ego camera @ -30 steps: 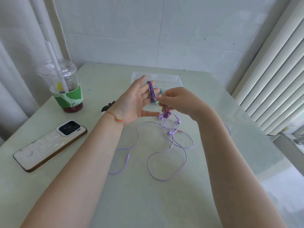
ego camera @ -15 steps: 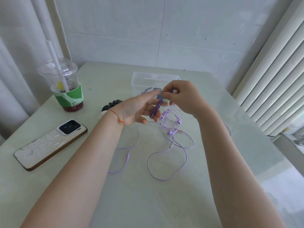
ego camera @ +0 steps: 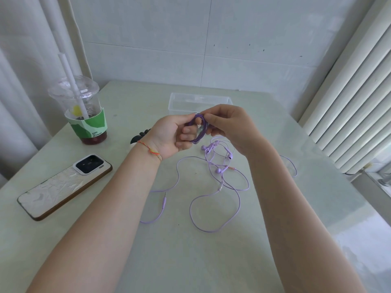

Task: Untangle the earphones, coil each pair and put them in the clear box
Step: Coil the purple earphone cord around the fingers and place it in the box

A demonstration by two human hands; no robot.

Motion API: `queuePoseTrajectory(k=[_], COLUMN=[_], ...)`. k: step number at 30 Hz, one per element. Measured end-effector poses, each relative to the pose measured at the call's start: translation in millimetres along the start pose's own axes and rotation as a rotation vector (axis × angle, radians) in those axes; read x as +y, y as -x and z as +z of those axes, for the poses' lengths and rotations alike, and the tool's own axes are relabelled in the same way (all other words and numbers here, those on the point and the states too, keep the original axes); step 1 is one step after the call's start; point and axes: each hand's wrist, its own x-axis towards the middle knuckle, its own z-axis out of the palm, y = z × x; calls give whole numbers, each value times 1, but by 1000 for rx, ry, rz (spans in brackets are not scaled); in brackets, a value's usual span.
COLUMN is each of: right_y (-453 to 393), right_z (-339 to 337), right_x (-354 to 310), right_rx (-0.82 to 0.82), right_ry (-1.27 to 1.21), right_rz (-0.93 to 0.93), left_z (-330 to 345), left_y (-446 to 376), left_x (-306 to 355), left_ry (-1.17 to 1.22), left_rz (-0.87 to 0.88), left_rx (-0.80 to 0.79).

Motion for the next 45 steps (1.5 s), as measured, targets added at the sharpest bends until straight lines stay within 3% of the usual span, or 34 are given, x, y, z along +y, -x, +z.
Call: queuePoseTrajectory(k=[15,26,29,31,33,35,37,39,45], right_y=[-3,-5,-5,-6,-7,-7,-8,-8,-9], right_z=[27,32,34,34,33,33,34,34,28], right_x=[8,14,19,23,25,25,24,23,23], right_rx=[251,256,304,317,316,308,297,292,311], right_ry=[94,163,154,156,159,165,170,169,170], right_rz=[-32,-70,-49,-27,-5,6,13,16,16], left_z=[0,-2,-1,-14,-32,-45,-51,-53,-45], left_y=[-8,-8,-11,-13,-11,-6,-2,-3,-13], left_x=[-6,-6,-4,-4,-7,-11,-17,-20,-25], left_ry=[77,29,-256,-744,-1271,-1436,-1481,-1544,-1395], left_rz=[4,-50,52,171,56,-233,-411,-361,9], left_rx=[165,198,410,707,873,814,717,660,439])
